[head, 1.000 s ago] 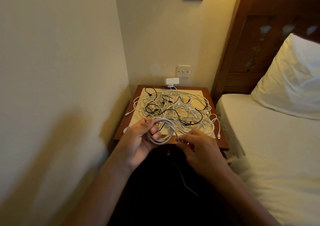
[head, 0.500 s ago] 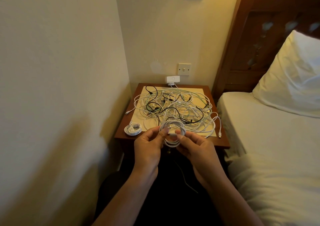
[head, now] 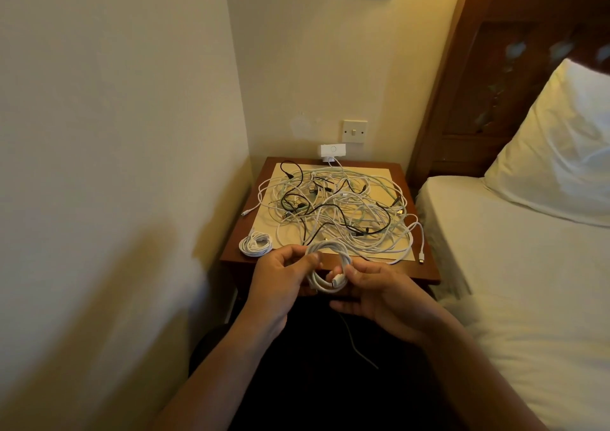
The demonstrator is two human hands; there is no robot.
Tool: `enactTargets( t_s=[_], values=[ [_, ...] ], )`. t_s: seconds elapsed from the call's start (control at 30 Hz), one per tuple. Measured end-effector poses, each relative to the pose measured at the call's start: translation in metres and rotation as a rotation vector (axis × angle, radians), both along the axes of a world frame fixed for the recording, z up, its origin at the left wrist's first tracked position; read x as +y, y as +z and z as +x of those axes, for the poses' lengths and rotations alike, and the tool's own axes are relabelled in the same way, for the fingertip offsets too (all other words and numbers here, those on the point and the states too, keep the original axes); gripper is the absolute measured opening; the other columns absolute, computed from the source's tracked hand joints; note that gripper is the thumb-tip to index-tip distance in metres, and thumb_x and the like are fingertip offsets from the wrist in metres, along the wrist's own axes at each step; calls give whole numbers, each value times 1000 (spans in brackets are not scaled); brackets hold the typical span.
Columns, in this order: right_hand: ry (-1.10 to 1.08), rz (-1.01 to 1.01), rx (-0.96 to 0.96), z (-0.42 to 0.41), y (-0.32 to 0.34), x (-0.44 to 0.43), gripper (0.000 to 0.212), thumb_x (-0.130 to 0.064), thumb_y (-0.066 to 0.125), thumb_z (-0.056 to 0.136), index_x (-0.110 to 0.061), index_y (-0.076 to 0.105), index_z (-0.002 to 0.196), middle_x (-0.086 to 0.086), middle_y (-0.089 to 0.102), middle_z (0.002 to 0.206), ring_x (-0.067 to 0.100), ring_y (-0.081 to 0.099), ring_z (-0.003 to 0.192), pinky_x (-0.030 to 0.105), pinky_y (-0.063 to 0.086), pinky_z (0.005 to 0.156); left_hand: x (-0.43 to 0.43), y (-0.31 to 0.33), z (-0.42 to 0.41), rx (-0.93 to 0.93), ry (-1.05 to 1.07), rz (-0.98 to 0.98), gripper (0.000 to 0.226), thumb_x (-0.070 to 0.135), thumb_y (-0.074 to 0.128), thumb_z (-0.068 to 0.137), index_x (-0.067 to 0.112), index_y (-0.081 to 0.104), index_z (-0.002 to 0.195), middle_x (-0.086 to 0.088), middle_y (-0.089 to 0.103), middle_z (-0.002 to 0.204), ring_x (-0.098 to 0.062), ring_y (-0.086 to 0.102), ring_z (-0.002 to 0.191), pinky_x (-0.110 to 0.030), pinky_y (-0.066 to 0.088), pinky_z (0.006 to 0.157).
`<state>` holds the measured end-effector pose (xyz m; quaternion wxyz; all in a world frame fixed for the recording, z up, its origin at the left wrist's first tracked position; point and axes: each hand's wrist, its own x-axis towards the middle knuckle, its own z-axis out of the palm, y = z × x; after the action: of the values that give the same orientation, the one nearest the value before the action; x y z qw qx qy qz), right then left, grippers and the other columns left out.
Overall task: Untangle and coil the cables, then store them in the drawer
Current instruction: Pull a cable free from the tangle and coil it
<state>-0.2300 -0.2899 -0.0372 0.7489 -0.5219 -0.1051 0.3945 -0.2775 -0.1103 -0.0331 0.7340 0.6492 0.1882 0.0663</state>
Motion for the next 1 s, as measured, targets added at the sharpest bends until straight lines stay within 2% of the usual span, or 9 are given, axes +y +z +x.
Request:
enactTargets(
  t_s=[0.13, 0.27, 0.43, 0.53, 0.63, 0.73, 0.8, 0.93, 1.0],
  values=[
    [4, -12, -11, 1, 2, 2, 22, -29, 60, 96, -13, 71, 105, 12, 67, 112, 25, 65, 106, 39, 55, 87, -2, 3, -1, -21, -40, 32, 15, 7, 69, 94, 10, 74, 107, -15, 76, 90, -20, 71, 73, -31, 55, 56],
    [35, -235, -224, 0, 5, 10, 21, -17, 68, 96, -13, 70, 117, 7, 72, 104, 18, 69, 89, 31, 57, 78, -1, 6, -2, -57, -27, 8, 15, 4, 70, 92, 12, 74, 105, -14, 76, 91, -22, 73, 79, -38, 62, 74],
    [-149, -501, -503, 4, 14, 3, 18, -6, 73, 90, -11, 69, 107, 5, 76, 89, 17, 72, 78, 34, 60, 77, 1, 7, -6, -33, -45, -197, 20, -1, 66, 93, 5, 62, 112, -13, 74, 92, -26, 73, 85, -46, 62, 81],
    [-253, -512, -578, 2, 18, 9, 23, -12, 73, 90, -21, 69, 111, 0, 78, 95, 16, 75, 88, 40, 62, 84, 2, 6, -6, 2, -45, -406, 24, -4, 60, 94, 4, 58, 117, -17, 72, 91, -30, 72, 88, -48, 61, 81],
    [-312, -453, -560, -3, 18, 12, 22, -9, 71, 92, -23, 70, 109, 0, 77, 95, 17, 76, 88, 42, 64, 83, 3, 6, -8, 37, -145, -352, 30, -6, 59, 91, 2, 60, 121, -18, 72, 94, -32, 72, 93, -51, 59, 92],
    [-301, -596, -789, -7, 17, 11, 28, -14, 73, 92, -37, 71, 107, -12, 76, 98, 4, 73, 90, 25, 60, 81, 7, 8, -12, 44, -234, -260, 32, -6, 64, 90, 2, 63, 121, -19, 73, 105, -34, 73, 99, -51, 58, 96],
    [-307, -666, -879, -8, 16, 10, 34, -17, 75, 92, -38, 72, 119, -18, 73, 109, -3, 67, 98, 17, 55, 85, 11, 10, -12, 32, -225, -249, 34, -6, 65, 89, 3, 62, 121, -17, 73, 101, -29, 73, 91, -44, 60, 90],
    [-316, -647, -912, -10, 14, 13, 45, -17, 76, 91, -33, 68, 132, -20, 70, 120, -5, 63, 110, 19, 53, 96, 12, 11, -13, 38, -251, -342, 31, -2, 61, 91, 4, 60, 121, -17, 67, 91, -26, 66, 83, -44, 54, 87],
    [-301, -667, -913, -12, 16, 15, 50, -15, 76, 91, -34, 64, 136, -20, 68, 122, -6, 62, 110, 13, 50, 93, 8, 10, -13, 44, -260, -323, 26, 10, 65, 93, 6, 63, 119, -12, 64, 87, -21, 62, 78, -41, 53, 84]
  ],
)
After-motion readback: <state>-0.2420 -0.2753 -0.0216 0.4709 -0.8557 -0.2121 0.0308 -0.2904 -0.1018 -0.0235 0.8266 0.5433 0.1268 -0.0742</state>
